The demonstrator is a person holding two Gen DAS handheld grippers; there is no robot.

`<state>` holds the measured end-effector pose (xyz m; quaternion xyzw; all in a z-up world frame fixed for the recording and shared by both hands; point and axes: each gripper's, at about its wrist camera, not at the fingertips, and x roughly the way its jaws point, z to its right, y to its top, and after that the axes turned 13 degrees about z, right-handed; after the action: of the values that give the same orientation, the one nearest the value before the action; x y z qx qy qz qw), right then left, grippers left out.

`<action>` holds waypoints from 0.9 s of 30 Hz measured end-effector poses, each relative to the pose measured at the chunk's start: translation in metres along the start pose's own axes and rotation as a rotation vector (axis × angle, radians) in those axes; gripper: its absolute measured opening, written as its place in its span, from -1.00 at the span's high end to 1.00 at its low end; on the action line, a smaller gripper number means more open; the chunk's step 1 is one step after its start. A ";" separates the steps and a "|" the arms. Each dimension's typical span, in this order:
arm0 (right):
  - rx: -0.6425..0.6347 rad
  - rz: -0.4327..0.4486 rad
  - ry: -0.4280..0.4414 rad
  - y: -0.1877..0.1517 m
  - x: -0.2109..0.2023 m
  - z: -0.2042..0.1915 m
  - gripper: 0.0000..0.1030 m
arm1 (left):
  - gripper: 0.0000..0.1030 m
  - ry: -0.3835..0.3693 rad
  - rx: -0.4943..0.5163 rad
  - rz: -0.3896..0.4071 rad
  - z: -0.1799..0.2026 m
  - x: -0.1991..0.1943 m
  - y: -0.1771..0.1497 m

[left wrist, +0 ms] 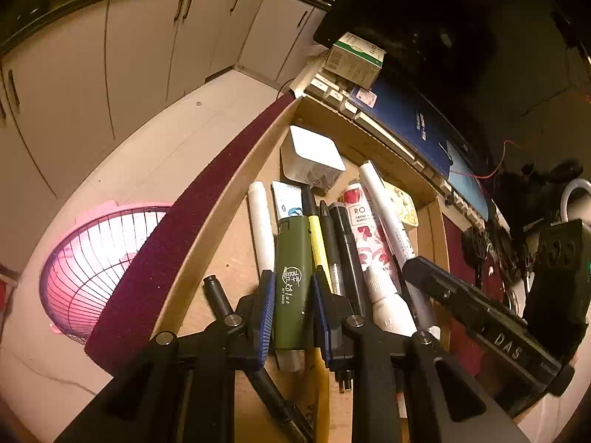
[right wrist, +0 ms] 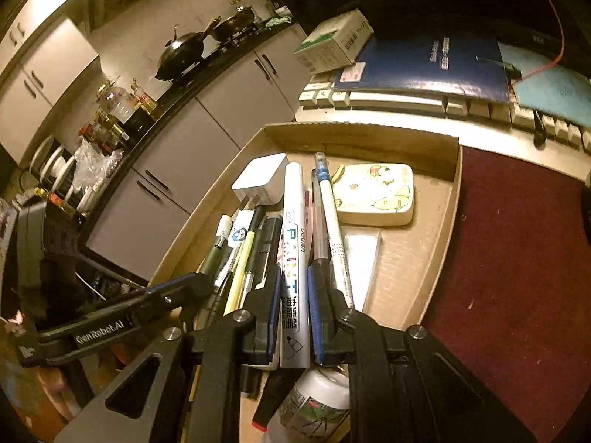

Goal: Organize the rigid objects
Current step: 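Carry the green lighter and white marker into the tray and release both, then grasp the black fan-shaped part with the left gripper while the right grasps a black pen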

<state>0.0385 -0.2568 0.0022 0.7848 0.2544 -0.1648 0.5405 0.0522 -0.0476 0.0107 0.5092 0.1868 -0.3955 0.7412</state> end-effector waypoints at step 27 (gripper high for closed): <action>0.218 0.233 -0.039 -0.019 -0.148 0.128 0.15 | -0.32 -0.122 0.270 0.026 0.163 -0.027 -0.049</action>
<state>-0.0915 -0.4035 0.0208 0.8598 0.1314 -0.1428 0.4723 -0.0225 -0.1928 0.0664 0.5818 0.0799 -0.4374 0.6810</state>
